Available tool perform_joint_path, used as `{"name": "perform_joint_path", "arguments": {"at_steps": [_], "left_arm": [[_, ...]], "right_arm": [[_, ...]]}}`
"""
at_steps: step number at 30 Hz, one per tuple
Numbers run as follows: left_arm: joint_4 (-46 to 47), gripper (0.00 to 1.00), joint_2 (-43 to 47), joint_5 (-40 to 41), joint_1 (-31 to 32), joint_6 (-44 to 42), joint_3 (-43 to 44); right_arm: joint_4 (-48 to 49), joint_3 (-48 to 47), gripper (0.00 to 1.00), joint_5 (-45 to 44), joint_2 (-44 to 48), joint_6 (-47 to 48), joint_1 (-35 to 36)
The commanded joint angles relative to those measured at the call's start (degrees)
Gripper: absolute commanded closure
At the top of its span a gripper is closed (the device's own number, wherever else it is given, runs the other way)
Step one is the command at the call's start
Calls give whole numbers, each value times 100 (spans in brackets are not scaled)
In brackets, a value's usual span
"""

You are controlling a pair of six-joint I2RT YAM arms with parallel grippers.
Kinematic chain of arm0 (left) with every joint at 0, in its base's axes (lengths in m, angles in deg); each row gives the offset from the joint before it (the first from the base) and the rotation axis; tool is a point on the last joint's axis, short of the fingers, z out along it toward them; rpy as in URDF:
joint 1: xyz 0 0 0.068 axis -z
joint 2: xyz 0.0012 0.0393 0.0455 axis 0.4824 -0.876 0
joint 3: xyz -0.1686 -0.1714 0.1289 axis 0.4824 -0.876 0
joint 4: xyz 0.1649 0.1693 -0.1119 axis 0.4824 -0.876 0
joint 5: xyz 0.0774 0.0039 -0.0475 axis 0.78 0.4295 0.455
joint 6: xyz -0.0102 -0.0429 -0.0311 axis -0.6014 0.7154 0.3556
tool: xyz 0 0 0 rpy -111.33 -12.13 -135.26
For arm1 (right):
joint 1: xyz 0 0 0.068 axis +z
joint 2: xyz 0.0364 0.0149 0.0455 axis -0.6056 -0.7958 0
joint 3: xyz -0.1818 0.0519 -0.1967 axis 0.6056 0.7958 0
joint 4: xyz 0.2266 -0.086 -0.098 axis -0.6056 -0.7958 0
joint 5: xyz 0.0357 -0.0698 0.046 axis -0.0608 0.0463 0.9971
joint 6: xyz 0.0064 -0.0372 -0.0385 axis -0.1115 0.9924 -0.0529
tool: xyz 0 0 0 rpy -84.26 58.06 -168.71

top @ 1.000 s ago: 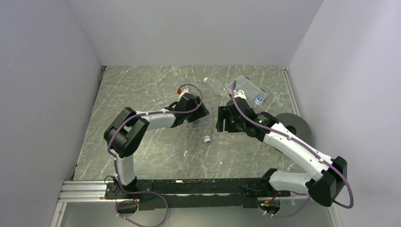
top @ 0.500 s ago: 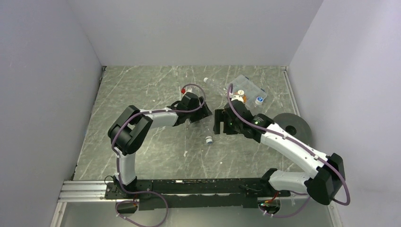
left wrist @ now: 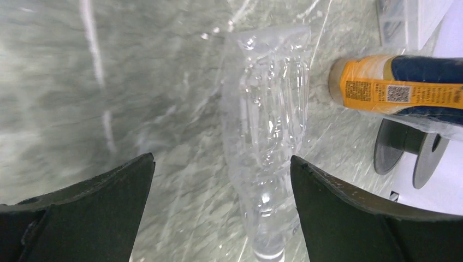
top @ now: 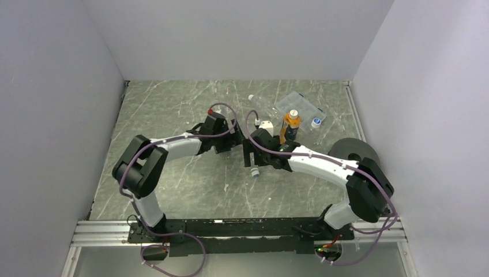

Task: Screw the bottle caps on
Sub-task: Pick up the plastic bottle at the center of the board.

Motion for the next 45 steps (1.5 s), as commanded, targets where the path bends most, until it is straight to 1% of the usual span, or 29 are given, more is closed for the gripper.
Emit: {"name": "perform_joint_path", "arguments": {"at_steps": [1,2,5,7,9,11,12,14,15,16,18,19,20,22,24,27,28,31,32,34,35,37,41,44,45], "left_arm": [[-258,1,747,-265,-405,-366,-182],[-436,1,861,-268,-477,-414,-251],[-525,0,1175,-351,-729,-583,-386],[-605,1,1355,-365,-871,-757,-414],[-641,1,1512,-370,-974,-959,-419],[-548,1,1637,-471,-1065,-1201,-443],[-542,0,1696,-524,-1088,-1373,-431],[-500,0,1827,-719,-1094,-1818,-394],[-350,1,1908,-868,-1094,-2056,-427],[-136,1,1988,-990,-1090,-2201,-471],[217,1,2155,-1249,-1046,-2701,-518],[223,1,2253,-1266,-984,-3046,-493],[257,0,2371,-1333,-897,-3510,-486],[312,0,2624,-1556,-657,-4770,-493],[284,1,2893,-2314,-510,-6085,-502],[-103,1,3133,-3063,-451,-7282,-263],[-200,0,3234,-3101,-368,-7546,-153],[417,0,3683,-2714,-53,-8066,-478],[475,1,3798,-2457,118,-8317,-564],[499,1,3959,-1813,471,-9080,-717],[606,1,4032,-1394,626,-9351,-831],[899,0,4161,-960,881,-9853,-1102],[958,0,4218,-356,1386,-10682,-1345],[1443,1,4211,137,1728,-11165,-1666],[1799,1,4180,352,1830,-11269,-1788]], "right_arm": [[607,-207,3,-265,-364,182,35],[620,-230,3,-297,-471,189,40],[673,-268,4,-337,-761,199,40],[761,-242,7,-344,-882,194,40],[816,-234,14,-349,-995,202,40],[857,-262,26,-361,-1072,271,29],[837,-298,35,-363,-1086,304,1],[731,-361,58,-253,-1028,374,-133],[696,-372,72,-63,-959,416,-239],[625,-393,80,206,-853,465,-397],[263,-558,89,998,-576,615,-748],[8,-724,91,1341,-385,741,-898],[-333,-902,92,1676,-248,863,-1024],[-1003,-1336,93,2258,9,1194,-1218],[-1782,-1853,93,2818,215,1680,-1309],[-2581,-2307,93,3518,467,1996,-1334],[-2716,-2358,93,3782,560,1971,-1371],[-2908,-2358,93,4269,823,1789,-1445],[-2963,-2372,93,4352,912,1719,-1484],[-3044,-2414,93,4576,1004,1602,-1557],[-3083,-2475,94,4677,1022,1527,-1599],[-3141,-2570,94,4896,1026,1423,-1684],[-3178,-2738,96,5540,966,1109,-1973],[-2957,-2742,98,6079,980,642,-2270],[-2781,-2668,97,6287,1015,422,-2321]]}}
